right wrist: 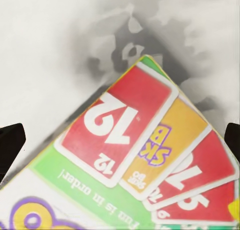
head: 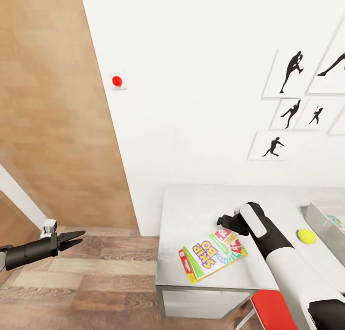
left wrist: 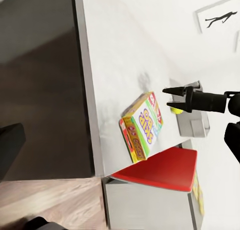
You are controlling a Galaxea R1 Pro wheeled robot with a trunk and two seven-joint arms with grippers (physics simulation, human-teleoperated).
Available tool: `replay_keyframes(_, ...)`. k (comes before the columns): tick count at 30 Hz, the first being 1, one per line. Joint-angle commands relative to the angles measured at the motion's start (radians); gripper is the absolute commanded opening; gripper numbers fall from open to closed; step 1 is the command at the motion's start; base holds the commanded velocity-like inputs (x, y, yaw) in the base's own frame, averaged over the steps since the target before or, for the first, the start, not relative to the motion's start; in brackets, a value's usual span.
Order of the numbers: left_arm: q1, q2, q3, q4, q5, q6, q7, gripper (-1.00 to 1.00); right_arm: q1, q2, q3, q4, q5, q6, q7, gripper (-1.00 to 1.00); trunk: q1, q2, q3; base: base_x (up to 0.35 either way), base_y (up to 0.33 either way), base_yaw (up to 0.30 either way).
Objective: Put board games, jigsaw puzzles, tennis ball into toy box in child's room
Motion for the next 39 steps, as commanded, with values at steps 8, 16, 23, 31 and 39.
replay_keyframes(8, -0.001, 0.001, 0.0, 0.0, 0.004, 0.007, -0.001, 1.0, -0.001, -0.002, 0.004, -0.001, -0.009, 0.002, -0.01, 1.0, 0.0, -0.002, -0.004, -0.068, 0.0, 0.001)
replay_keyframes(16, -0.001, 0.001, 0.0, 0.0, 0.004, 0.007, -0.001, 1.0, -0.001, -0.007, 0.004, -0.001, -0.009, 0.002, -0.009, 1.0, 0.0, -0.002, -0.002, -0.005, 0.0, -0.08)
replay_keyframes(23, -0.001, 0.001, 0.0, 0.0, 0.004, 0.007, -0.001, 1.0, -0.001, -0.007, 0.004, -0.001, -0.009, 0.002, -0.009, 1.0, 0.0, -0.002, 0.0, 0.045, -0.072, -0.129)
replay_keyframes(31, -0.001, 0.001, 0.0, 0.0, 0.005, 0.007, -0.002, 1.0, -0.001, -0.006, 0.004, -0.001, -0.009, 0.002, -0.009, 1.0, 0.0, -0.002, 0.0, 0.06, -0.099, -0.021)
replay_keyframes(39, -0.001, 0.001, 0.0, 0.0, 0.004, 0.007, -0.001, 1.0, -0.001, -0.005, 0.004, -0.001, -0.009, 0.002, -0.009, 1.0, 0.0, -0.002, -0.004, 0.005, -0.008, -0.002)
